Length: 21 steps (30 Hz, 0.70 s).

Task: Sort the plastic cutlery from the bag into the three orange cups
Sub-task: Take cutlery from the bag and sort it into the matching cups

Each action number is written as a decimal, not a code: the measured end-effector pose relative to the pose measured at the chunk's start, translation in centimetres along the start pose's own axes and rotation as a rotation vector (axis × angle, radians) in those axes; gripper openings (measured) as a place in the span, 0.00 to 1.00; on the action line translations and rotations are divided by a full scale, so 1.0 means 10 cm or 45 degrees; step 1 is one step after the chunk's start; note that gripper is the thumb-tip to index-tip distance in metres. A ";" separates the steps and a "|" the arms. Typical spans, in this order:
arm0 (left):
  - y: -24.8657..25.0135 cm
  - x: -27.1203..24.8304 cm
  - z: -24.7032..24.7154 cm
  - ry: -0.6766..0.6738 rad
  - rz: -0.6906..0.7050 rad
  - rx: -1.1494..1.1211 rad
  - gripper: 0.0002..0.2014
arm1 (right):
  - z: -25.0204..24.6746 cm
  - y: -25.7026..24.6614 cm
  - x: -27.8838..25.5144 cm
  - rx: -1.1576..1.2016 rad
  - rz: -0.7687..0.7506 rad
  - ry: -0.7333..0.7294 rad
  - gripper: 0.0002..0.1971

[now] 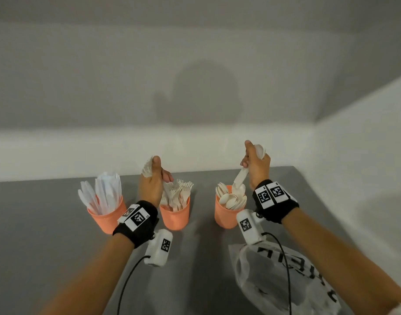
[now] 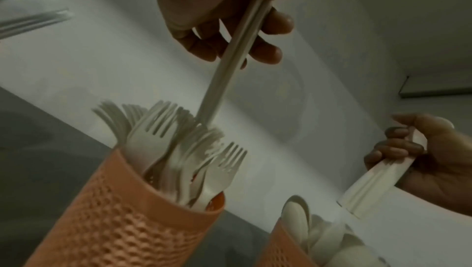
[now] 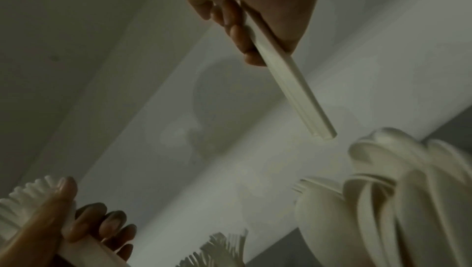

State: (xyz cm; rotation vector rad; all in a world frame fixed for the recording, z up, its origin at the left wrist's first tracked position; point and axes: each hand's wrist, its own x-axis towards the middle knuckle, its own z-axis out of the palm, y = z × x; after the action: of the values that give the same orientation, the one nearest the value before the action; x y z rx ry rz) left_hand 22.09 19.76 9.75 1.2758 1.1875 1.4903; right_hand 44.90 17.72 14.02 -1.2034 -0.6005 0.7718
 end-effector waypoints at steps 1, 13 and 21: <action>-0.05 0.00 0.01 -0.009 -0.026 0.023 0.31 | 0.00 0.05 0.02 -0.009 0.008 -0.006 0.19; -0.30 -0.10 0.13 0.064 0.017 0.024 0.29 | -0.05 0.38 0.05 -0.185 -0.025 -0.107 0.22; -0.44 -0.14 0.01 0.053 0.137 0.792 0.32 | -0.04 0.47 0.06 -0.377 -0.041 -0.154 0.22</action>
State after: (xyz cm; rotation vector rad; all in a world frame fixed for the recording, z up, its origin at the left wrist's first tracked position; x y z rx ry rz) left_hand 22.43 19.40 5.21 1.7396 1.7131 1.2636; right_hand 44.64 18.72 9.41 -1.4202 -0.8539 0.7496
